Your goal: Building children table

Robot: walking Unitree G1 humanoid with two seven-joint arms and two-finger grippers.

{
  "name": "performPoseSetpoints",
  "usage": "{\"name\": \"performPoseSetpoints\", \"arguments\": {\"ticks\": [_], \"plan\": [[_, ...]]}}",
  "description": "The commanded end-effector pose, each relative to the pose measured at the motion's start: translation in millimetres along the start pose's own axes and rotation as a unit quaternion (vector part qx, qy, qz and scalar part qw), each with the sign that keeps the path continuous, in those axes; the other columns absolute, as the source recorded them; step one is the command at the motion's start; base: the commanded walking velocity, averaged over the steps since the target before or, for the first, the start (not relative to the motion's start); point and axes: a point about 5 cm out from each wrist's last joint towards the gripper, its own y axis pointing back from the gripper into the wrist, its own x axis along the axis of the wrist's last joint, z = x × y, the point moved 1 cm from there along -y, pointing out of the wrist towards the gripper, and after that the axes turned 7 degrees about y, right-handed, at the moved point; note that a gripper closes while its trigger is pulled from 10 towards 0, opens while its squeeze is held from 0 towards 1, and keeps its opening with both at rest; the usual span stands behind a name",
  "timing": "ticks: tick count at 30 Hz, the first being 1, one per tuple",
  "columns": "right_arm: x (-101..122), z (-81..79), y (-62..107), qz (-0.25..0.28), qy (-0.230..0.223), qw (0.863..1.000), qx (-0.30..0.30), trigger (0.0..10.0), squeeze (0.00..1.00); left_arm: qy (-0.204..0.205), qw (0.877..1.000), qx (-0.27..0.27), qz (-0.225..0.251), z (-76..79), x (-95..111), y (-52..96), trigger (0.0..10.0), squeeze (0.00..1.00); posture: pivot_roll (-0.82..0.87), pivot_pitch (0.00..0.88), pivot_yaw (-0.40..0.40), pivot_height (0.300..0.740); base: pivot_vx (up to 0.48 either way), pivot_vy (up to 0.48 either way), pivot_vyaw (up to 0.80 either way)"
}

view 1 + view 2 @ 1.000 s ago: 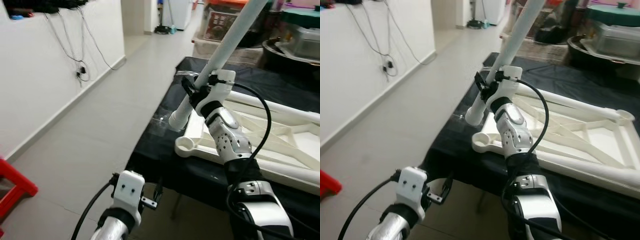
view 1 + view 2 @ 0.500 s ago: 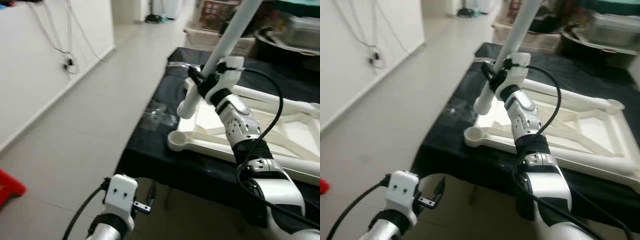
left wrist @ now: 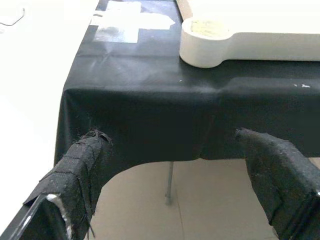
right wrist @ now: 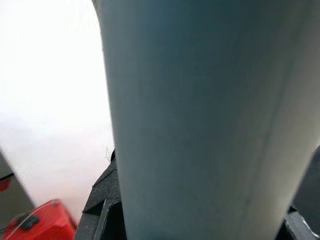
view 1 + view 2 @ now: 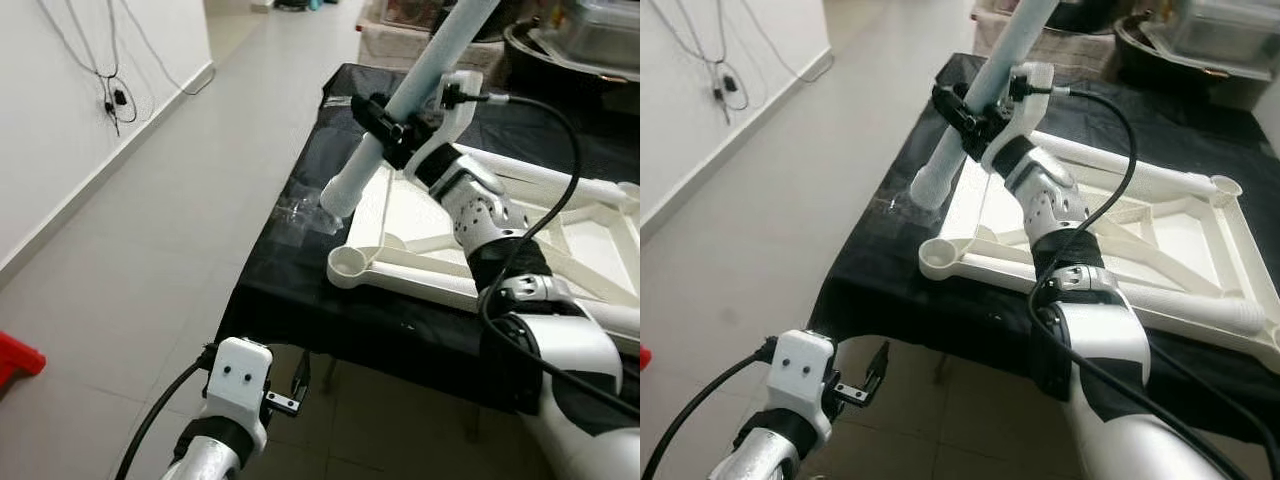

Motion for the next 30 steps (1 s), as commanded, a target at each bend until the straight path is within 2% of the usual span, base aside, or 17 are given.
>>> {"name": "performPoseSetpoints", "arguments": {"ticks": [1,7,13,24,30], "plan": [[4.1,1.4,1.3,-0.004,0.001,1.000,0.016,10.0,0.00,0.023,0.999,-0.023,-0.001,16.8,1.9,2.9,10.0,0.00,0.05,0.194,-0.078,0.740,0.000,0.000,0.00],[-9.7,-0.9,8.4,-0.039,0.001,0.998,0.054,10.0,0.00,0.022,0.999,-0.024,0.001,17.2,4.0,3.6,10.0,0.00,0.05,0.202,-0.076,0.740,0.000,0.000,0.00],[-27.7,3.8,24.1,-0.092,0.002,0.992,0.084,10.0,0.00,0.026,0.999,-0.024,0.007,17.8,9.4,4.1,10.0,0.00,0.06,0.208,-0.074,0.740,0.000,0.000,0.00],[-38.0,4.5,28.3,-0.112,0.012,0.990,0.084,10.0,0.00,0.018,0.999,-0.035,0.011,19.3,9.8,5.6,10.0,0.00,0.06,0.217,-0.067,0.740,0.000,0.000,0.00],[-40.8,5.2,27.1,-0.109,0.034,0.991,0.064,10.0,0.00,0.017,0.999,-0.034,0.009,18.4,10.0,5.8,10.0,0.00,0.06,0.218,-0.066,0.740,0.000,0.000,0.00]]}}
